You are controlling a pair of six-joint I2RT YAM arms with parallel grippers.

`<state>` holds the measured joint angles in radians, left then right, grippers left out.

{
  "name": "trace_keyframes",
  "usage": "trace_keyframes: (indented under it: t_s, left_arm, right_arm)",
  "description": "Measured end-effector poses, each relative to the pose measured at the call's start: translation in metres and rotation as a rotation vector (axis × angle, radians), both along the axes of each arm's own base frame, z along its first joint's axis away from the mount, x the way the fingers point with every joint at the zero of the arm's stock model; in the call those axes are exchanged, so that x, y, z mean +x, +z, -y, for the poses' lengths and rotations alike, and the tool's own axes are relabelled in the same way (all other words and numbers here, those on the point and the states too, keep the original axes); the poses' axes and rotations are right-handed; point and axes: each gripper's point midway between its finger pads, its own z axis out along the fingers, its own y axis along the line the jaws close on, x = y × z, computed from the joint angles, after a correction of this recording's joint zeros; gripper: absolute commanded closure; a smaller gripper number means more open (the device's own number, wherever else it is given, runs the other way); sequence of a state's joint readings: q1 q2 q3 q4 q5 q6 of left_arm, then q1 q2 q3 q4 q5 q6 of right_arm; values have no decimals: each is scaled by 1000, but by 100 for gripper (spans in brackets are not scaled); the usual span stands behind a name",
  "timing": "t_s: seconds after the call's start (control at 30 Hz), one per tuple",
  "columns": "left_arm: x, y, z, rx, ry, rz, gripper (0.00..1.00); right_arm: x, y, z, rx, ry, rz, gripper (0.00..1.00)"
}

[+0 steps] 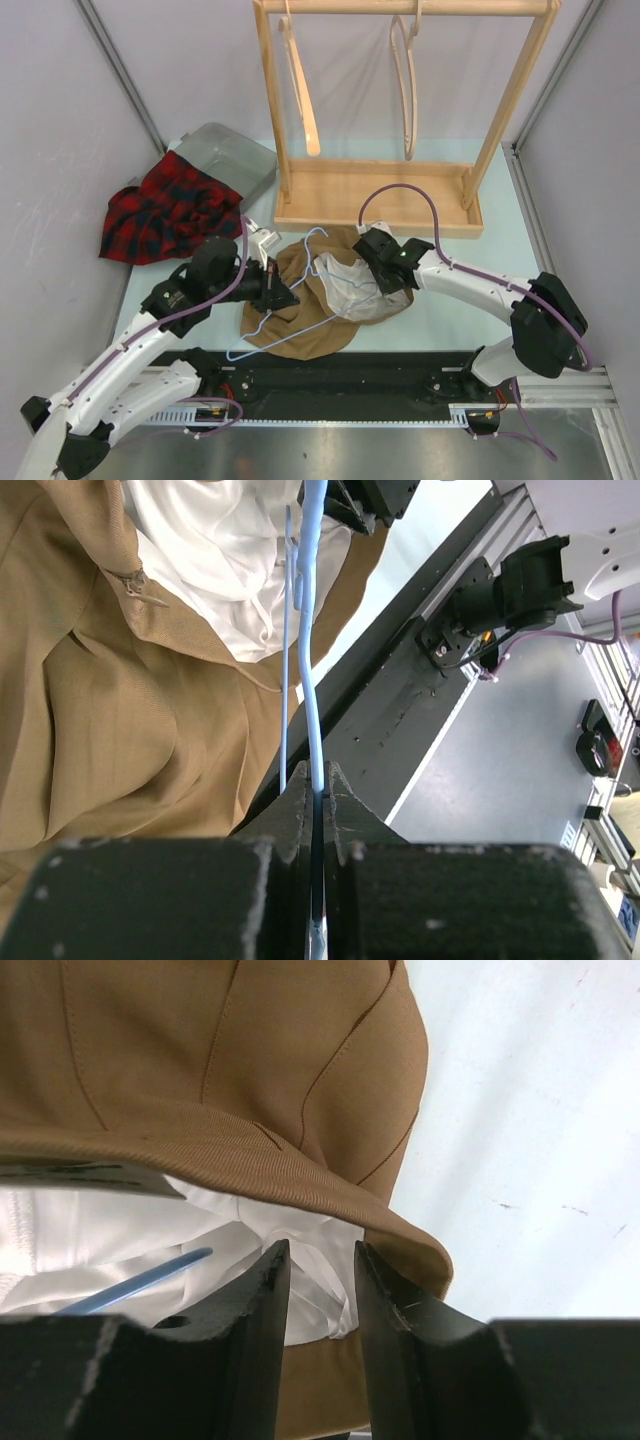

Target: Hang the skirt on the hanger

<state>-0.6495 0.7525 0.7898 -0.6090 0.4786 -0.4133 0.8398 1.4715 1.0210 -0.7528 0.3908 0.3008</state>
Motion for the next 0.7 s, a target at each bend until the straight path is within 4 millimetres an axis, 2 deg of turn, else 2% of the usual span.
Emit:
trace_keyframes:
  t_s: [0.23, 0.47, 0.7]
  left_arm:
    - [-6, 1, 4, -15, -46, -13, 100]
    - [-15, 13, 12, -74, -128, 4, 100]
    - [-27, 23, 19, -138, -212, 11, 100]
  right_arm:
    - [-7, -10, 5, -7, 6, -34, 64]
    - [-8, -17, 1, -1, 13, -56, 65]
    - [-10, -30, 3, -25, 12, -89, 72]
